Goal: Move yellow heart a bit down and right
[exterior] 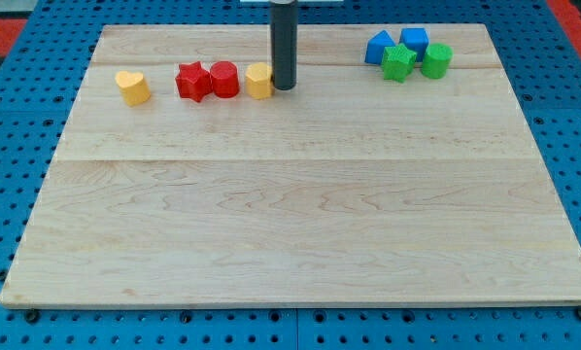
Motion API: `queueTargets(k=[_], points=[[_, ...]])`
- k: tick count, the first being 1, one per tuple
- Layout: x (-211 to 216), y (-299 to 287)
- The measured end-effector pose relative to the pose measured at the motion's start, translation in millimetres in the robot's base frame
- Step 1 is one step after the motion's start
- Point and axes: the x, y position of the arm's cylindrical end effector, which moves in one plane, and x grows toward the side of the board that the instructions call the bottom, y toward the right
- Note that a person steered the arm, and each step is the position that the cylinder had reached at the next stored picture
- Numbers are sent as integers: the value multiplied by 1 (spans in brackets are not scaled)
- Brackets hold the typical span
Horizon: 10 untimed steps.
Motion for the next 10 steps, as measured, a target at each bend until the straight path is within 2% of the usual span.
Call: queueTargets(k=[1,2,3,4,5,6,7,8,9,10], points=[[20,2],[87,-45],[119,-152],[119,-288],[119,-288],[80,-282],[16,-288],[-13,-252],[-20,-205],[8,-201]])
